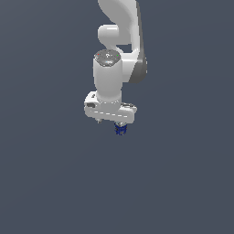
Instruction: Pick up the object and move it to a goal position.
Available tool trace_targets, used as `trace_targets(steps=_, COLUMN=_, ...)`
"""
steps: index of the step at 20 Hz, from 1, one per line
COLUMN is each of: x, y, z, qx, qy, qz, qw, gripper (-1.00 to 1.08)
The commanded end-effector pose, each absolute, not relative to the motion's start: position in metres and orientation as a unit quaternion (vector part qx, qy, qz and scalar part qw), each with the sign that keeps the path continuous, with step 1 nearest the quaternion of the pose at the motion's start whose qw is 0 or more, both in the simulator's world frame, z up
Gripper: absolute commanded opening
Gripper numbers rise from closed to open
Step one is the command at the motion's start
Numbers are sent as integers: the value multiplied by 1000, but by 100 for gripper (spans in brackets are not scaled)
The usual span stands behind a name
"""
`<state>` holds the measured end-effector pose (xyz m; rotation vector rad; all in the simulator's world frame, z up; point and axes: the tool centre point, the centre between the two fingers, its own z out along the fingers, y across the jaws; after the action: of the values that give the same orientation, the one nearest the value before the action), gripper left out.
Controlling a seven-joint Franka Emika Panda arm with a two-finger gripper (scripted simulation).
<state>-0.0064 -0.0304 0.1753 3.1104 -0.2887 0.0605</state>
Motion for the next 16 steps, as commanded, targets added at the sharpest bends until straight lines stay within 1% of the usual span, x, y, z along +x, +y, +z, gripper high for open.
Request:
trace_targets(steps=1, x=-12, y=-25, z=170, qx=993, qy=-116, qz=18, qw=7, gripper=100)
trace_targets(steps=16, x=-55, y=9, z=138, qx=959, qy=-284, qz=6, qw=1, gripper=100)
